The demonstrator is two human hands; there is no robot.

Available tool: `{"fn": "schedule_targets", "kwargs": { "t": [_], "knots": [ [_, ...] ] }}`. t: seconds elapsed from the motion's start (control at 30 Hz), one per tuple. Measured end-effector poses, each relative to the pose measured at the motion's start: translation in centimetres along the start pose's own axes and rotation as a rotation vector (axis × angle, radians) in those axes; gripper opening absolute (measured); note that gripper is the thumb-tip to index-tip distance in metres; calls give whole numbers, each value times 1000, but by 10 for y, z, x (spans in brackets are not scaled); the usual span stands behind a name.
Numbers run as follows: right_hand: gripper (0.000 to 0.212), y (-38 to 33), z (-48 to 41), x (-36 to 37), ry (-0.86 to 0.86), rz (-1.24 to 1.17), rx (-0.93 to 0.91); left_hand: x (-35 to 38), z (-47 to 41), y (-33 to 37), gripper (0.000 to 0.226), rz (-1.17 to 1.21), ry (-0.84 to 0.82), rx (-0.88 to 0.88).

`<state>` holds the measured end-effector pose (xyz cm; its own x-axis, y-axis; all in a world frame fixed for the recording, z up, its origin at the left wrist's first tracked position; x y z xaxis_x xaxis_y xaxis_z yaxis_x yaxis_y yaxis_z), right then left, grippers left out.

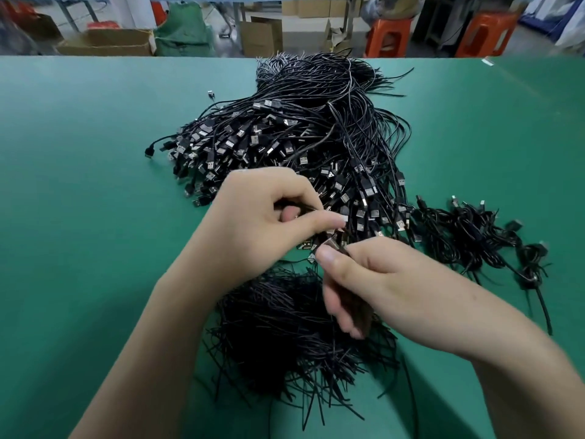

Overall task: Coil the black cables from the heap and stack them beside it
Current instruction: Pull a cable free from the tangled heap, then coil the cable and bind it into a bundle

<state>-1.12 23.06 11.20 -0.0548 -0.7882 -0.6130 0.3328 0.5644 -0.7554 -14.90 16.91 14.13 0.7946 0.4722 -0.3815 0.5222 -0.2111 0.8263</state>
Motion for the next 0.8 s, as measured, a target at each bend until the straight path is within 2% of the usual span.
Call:
{"fn": "schedule_targets", "kwargs": {
  "t": [0.07, 0.13, 0.2, 0.27, 0.33, 0.43, 0.47, 0.6, 0.67, 0.73, 0.8],
  "knots": [
    [55, -3, 0, -5, 88, 72, -54, -5, 0, 2, 20, 16, 55, 17],
    [54, -15, 3, -14, 229, 64, -202, -8, 0, -1, 21, 66, 117, -6],
    [62, -21, 8, -25, 402, 7, -306, -10, 1, -5, 23, 96, 152, -49],
    [67, -16, 11, -36, 494, -126, -305, -9, 1, -9, 24, 108, 145, -80],
    [54, -8, 13, -40, 426, -315, -312, -9, 2, -10, 25, 119, 145, -93],
    [19, -6, 15, -42, 223, -629, -402, -9, 2, -12, 25, 145, 161, -113],
    [18, -4, 16, -43, 200, -667, -420, -9, 2, -12, 25, 154, 164, -119],
    [35, 2, 12, -46, 337, -544, -384, -8, 1, -11, 25, 195, 153, -102],
    [47, 6, 7, -46, 403, -581, -330, -5, 1, -10, 25, 206, 141, -92],
    [50, 6, 3, -44, 348, -768, -324, -1, 1, -9, 25, 206, 115, -88],
    [50, -3, 5, -41, 147, -1020, -406, 5, 2, -10, 24, 200, 67, -95]
  ]
}}
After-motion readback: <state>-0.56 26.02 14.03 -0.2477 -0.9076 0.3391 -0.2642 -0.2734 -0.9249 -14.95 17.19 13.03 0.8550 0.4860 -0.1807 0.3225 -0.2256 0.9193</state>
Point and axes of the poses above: each hand's wrist, its own z-axis away from the middle knuckle, its own x-axis out of the palm, y = z × x, the point moved 6 cm from there along -z, towards the middle knuckle, and after that the axes turned 14 degrees about z, right-handed, at the moved point
